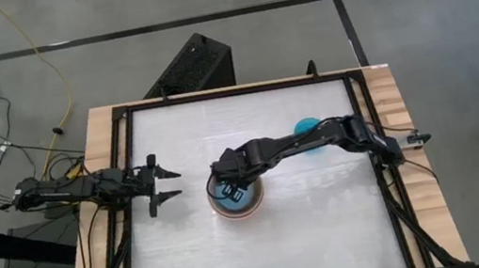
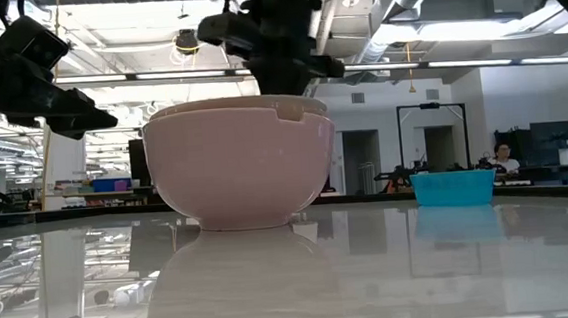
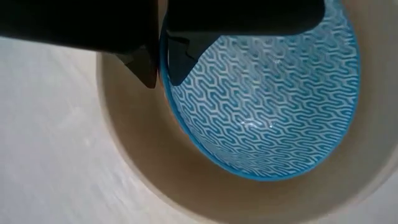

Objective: Nest bowls inside each other by size order
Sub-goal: Stack the blue bowl on top of the gray bowl

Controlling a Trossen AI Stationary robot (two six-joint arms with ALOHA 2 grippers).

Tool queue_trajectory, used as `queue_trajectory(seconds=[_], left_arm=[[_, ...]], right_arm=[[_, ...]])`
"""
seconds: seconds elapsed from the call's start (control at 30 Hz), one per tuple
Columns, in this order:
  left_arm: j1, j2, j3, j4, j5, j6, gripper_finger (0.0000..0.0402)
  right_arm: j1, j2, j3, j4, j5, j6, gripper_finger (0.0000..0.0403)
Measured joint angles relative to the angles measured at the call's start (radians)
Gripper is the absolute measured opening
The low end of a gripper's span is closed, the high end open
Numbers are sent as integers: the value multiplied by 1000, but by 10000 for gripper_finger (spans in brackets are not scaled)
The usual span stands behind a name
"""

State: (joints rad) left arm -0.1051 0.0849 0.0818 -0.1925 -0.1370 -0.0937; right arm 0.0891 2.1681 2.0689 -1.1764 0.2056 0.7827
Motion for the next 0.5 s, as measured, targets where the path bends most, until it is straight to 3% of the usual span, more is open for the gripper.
queue_trajectory(seconds=[0.5], left_arm=[[0,0,-1,3,-2,-43,238]], right_arm=[[0,-4,-45,75,40,3,0]])
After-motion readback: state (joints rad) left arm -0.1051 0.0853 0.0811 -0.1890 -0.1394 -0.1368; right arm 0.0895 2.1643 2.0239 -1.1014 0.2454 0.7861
